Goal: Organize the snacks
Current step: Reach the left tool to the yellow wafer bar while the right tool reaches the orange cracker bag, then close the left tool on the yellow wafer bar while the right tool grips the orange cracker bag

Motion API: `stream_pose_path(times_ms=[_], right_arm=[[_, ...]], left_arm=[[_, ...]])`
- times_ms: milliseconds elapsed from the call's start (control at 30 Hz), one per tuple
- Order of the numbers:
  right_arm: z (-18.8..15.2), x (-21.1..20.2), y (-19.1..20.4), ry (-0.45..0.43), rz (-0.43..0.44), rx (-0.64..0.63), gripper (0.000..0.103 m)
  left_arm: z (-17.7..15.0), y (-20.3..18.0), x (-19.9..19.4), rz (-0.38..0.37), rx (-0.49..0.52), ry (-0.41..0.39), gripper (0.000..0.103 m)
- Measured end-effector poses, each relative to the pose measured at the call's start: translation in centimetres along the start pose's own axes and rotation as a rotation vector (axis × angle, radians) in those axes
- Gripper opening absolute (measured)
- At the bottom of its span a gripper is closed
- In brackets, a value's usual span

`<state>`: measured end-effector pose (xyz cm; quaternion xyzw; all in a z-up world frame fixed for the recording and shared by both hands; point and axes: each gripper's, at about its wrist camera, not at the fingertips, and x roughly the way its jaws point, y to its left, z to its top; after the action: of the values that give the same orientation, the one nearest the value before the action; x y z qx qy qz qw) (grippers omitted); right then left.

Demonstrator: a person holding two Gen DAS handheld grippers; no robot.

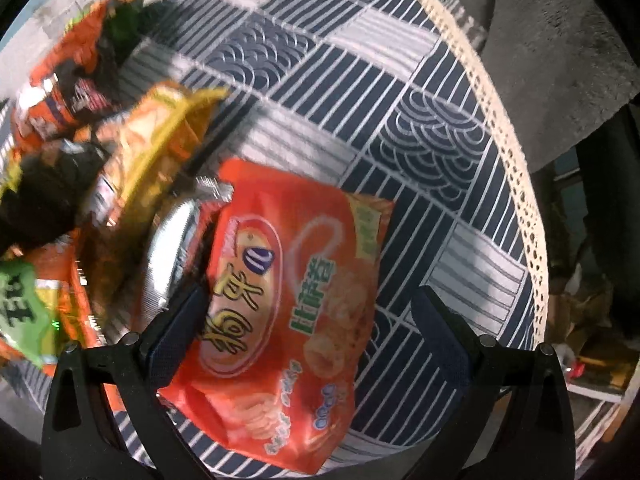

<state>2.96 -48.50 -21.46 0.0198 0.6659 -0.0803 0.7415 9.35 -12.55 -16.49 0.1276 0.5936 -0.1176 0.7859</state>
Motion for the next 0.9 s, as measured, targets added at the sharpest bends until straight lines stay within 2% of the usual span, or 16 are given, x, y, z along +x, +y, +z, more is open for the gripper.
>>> stream_pose_path(times_ms=[67, 100, 167, 233, 400, 667, 900], right_arm=[[-0.1, 0.6, -0.1, 0.020, 0.012, -0.020, 0.085], [-0.1, 1.0, -0.3, 0.035, 0.022, -0.031, 0.075], [0.0, 1.1, -0.9, 0.029, 0.051, -0.033, 0.071], [0.2, 1.1, -1.4, 0.019, 0.043, -0.048, 0.061], [1.0, 0.5, -3.0, -0.016, 0.035, -0.044, 0.055], [1.7, -1.5, -4.0, -0.088, 0.021, -0.061, 0.055], [3.5, -3.7, -4.0, -0.125, 0.064, -0.050, 0.055]], left_arm=[[0.2, -0.2, 0.1, -0.001, 0.002, 0.000, 0.090], [0.3, -0.4, 0.2, -0.004, 0.001, 0.002, 0.090], [0.6, -0.5, 0.5, -0.012, -0.006, 0.008, 0.090], [1.0, -0.7, 0.8, -0.018, -0.017, 0.016, 0.090], [1.9, -0.9, 2.3, -0.043, -0.066, 0.045, 0.090], [3.7, -2.1, 4.3, -0.070, -0.109, 0.063, 0.090], [4.2, -2.8, 6.7, -0.046, -0.104, 0.110, 0.090]])
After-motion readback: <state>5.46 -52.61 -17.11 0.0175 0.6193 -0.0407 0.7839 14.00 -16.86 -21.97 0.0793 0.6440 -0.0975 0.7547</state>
